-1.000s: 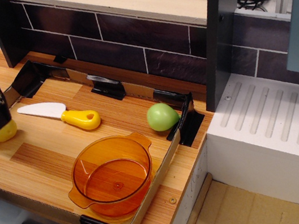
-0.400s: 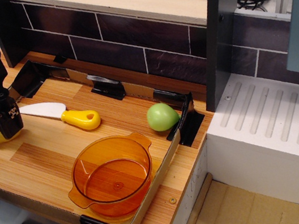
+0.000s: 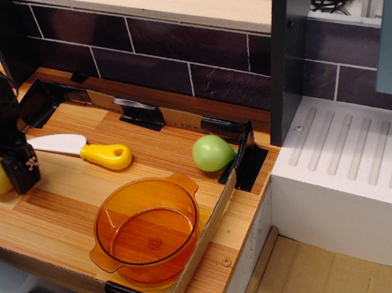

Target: Put potato in pot

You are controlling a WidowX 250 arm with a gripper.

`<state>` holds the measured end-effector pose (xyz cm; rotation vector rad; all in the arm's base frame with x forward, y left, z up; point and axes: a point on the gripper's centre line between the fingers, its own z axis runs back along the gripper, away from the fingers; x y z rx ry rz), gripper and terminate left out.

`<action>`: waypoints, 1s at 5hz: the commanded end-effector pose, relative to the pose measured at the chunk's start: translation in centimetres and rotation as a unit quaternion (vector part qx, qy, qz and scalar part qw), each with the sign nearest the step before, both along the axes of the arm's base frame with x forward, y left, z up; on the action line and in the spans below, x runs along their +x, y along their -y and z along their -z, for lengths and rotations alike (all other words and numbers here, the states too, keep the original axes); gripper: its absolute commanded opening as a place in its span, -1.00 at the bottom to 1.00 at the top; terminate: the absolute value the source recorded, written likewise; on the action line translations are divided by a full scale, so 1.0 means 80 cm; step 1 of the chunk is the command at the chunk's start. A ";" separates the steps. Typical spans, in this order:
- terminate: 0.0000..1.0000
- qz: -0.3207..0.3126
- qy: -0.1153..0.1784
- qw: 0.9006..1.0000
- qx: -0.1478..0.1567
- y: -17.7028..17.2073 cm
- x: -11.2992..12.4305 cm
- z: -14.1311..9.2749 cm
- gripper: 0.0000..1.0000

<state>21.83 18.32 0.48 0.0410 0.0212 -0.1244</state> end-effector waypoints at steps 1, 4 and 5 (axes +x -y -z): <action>-1.00 -0.016 0.012 1.000 0.003 -0.004 0.016 -0.013 -1.00; -1.00 -0.058 0.052 0.997 -0.030 0.051 0.021 -0.111 -1.00; -1.00 -0.068 0.039 0.996 -0.045 0.096 0.010 -0.137 -1.00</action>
